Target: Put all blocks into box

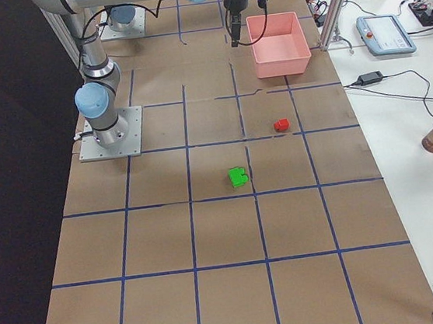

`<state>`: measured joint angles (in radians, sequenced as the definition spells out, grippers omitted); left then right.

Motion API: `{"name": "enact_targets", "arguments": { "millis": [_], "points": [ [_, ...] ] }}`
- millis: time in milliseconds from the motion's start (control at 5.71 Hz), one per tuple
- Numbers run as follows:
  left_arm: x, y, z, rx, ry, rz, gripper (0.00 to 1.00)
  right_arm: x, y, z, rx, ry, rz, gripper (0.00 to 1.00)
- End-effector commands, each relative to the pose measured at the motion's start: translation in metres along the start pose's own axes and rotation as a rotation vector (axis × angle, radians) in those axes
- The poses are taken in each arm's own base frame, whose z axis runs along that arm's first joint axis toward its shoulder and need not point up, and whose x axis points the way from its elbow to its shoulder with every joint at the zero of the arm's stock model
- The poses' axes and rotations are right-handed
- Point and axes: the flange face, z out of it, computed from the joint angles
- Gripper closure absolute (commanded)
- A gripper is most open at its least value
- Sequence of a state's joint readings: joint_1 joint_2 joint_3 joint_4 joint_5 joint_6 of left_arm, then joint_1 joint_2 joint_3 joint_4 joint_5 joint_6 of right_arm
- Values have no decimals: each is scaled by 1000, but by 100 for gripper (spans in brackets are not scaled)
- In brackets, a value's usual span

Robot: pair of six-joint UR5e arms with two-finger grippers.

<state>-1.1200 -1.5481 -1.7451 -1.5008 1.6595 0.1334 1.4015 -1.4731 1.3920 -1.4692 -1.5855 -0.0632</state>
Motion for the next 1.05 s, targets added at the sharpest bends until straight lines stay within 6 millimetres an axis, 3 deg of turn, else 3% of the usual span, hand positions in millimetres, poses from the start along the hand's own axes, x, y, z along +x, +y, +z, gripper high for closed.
{"name": "enact_targets", "arguments": {
  "millis": [0,175,526,701,876],
  "points": [
    [-60,-16,57,-68,25,56,0,90,-21,11,6,1,-122,0],
    [-74,-30,79,-112,39,48,0,131,-32,20,26,13,-198,0],
    [-112,-45,122,-138,64,-16,1,233,-38,47,7,29,-303,0],
    [-132,-55,158,-128,66,-49,3,271,-38,69,-8,20,-317,0],
    [-138,-61,179,-141,77,-62,8,291,-31,100,-50,-15,-286,0]
  ]
}}
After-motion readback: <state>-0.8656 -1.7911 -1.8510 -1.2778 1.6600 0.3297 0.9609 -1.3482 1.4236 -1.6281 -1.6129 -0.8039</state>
